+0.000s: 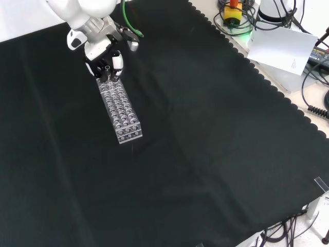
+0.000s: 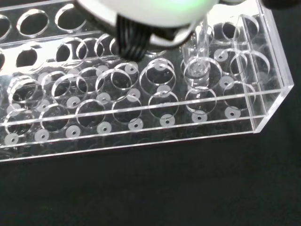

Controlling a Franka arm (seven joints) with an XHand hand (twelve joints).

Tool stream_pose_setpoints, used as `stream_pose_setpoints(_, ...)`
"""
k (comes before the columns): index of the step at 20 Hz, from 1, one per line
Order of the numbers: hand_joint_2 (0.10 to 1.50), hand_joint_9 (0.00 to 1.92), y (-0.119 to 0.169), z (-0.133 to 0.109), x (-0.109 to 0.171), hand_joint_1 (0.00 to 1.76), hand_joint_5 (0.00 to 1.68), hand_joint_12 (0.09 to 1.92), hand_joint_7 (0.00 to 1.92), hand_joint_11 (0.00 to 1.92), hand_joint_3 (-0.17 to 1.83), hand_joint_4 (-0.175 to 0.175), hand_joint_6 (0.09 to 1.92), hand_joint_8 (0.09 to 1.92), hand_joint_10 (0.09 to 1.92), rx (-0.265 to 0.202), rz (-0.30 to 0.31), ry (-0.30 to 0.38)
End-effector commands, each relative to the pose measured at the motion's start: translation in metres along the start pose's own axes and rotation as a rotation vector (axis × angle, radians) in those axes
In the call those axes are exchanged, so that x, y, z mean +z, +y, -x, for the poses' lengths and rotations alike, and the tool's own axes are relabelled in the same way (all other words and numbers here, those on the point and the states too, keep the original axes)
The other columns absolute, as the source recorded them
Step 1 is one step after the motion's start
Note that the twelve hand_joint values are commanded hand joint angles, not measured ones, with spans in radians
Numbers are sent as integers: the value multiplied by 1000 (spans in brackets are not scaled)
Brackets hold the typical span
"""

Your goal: Put the test tube back in the rack.

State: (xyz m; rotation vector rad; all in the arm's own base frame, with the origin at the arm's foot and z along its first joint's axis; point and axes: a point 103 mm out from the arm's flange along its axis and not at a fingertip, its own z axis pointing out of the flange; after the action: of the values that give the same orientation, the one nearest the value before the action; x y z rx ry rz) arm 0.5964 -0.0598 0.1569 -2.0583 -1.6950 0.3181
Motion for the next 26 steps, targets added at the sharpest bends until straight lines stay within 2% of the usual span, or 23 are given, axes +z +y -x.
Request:
stream_pose_setpoints(1,748,1456,1,2,5,1208,1035,1299,1052,897,367,-163,612,720,87,-27,-65,71)
stream_pose_setpoints(3,647,1368,0,3,2,1172,899,1348,846,790,496,-133,656,849,87,-35,-63,80)
stream_pose_setpoints(6,580,1305,-1,3,-2,1145,824,1374,724,717,589,-102,687,904,87,-44,-58,86)
stream_pose_setpoints(11,561,1266,-6,1,-7,1129,791,1379,665,676,603,-71,687,902,87,-54,-38,94)
stream_pose_setpoints(15,558,1238,-16,0,-26,1124,768,1392,631,646,604,-53,685,907,87,-73,-17,104)
stream_pose_setpoints(26,558,1159,-57,-17,-107,1113,655,1409,569,601,600,-30,687,913,87,-115,98,72)
